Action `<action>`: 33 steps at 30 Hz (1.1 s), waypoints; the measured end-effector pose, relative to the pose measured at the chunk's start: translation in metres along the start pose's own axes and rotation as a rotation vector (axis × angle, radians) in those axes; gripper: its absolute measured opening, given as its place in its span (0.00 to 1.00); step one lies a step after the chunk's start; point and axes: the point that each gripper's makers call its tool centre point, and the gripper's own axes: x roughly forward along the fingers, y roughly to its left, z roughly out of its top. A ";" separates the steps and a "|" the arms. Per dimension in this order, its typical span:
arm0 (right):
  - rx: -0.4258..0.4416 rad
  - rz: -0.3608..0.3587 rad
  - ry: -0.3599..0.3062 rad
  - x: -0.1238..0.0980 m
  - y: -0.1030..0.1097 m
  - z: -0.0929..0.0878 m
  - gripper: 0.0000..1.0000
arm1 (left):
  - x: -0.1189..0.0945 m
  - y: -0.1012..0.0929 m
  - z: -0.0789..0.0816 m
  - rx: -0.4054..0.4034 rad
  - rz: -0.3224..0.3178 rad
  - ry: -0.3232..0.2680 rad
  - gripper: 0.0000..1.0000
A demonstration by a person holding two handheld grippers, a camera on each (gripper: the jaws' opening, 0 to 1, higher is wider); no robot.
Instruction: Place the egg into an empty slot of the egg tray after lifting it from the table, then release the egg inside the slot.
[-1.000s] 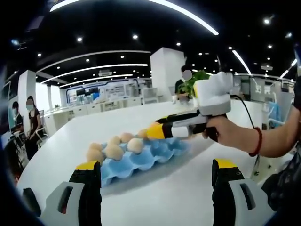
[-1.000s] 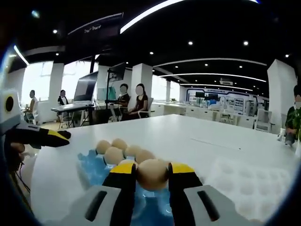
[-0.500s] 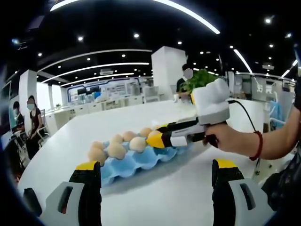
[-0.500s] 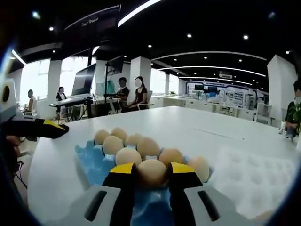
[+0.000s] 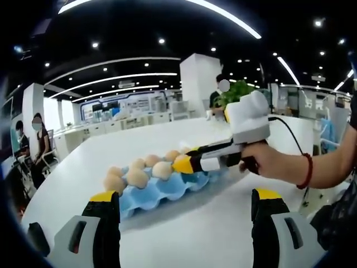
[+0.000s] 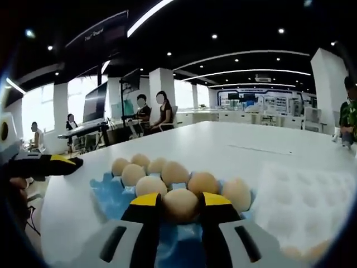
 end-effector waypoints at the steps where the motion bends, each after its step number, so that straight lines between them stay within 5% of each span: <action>1: 0.000 0.001 0.002 0.000 0.000 0.000 0.29 | 0.000 0.000 0.000 -0.001 -0.001 -0.002 1.00; 18: -0.004 0.035 -0.055 -0.006 0.004 0.010 0.40 | -0.002 -0.002 0.004 0.012 -0.001 -0.004 1.00; 25: -0.076 0.029 -0.112 -0.009 0.009 0.024 0.55 | -0.002 -0.006 0.007 0.025 -0.010 -0.013 1.00; 33: -0.043 0.069 -0.096 -0.011 0.012 0.023 0.73 | -0.002 -0.009 0.009 0.017 -0.011 -0.017 1.00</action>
